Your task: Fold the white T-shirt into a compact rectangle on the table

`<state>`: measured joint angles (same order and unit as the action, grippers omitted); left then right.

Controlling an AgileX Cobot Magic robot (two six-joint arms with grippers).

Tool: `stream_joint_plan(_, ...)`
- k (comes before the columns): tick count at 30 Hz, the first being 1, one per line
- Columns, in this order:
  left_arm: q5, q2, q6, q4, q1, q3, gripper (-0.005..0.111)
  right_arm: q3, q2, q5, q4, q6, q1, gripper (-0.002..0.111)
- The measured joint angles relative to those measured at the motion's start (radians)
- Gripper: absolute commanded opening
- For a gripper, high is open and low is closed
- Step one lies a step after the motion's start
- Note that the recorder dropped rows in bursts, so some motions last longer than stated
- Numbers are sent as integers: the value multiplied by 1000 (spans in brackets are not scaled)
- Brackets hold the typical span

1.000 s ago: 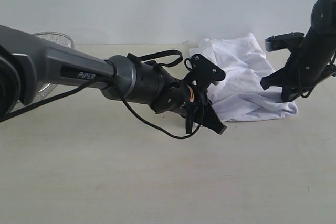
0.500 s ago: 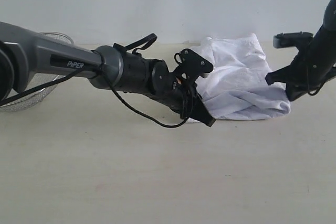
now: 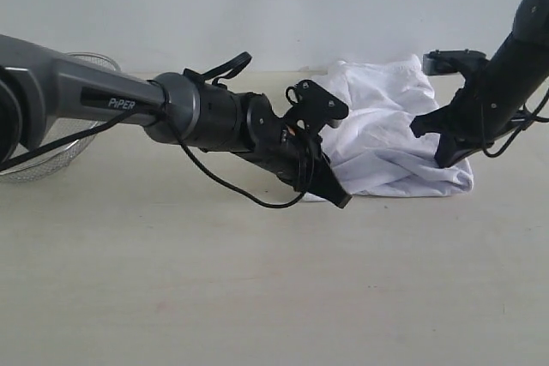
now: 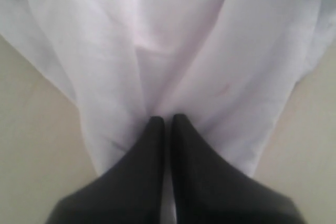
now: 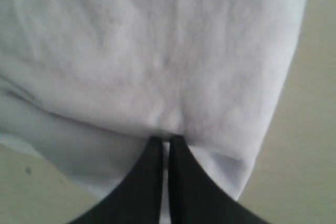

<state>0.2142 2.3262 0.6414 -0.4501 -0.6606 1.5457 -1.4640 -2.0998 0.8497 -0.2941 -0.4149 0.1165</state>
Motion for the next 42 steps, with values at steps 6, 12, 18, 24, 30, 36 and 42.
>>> stream_joint_plan(6, 22, 0, 117, -4, 7, 7, 4, -2, -53, -9, 34, 2, 0, 0)
stream_joint_plan(12, 62, 0, 191, -22, 38, 10, 4, -11, -61, -10, 113, 87, -8, 0)
stream_joint_plan(18, 94, 0, 227, -38, 86, 29, 4, -13, -61, -24, 136, 117, -8, 0)
stream_joint_plan(24, 140, 9, 244, -29, 110, 84, 4, -13, -61, -36, 196, 164, -14, 0)
stream_joint_plan(30, 268, -4, 249, -27, 121, 144, 4, -10, -52, -70, 217, 165, -14, 0)
stream_joint_plan(36, 386, -107, 251, -126, 106, 165, 4, 0, 54, -180, 136, 63, -2, 0)
stream_joint_plan(42, 434, -91, 253, -185, 59, 169, 4, -153, 47, -189, 8, 3, -2, 0)
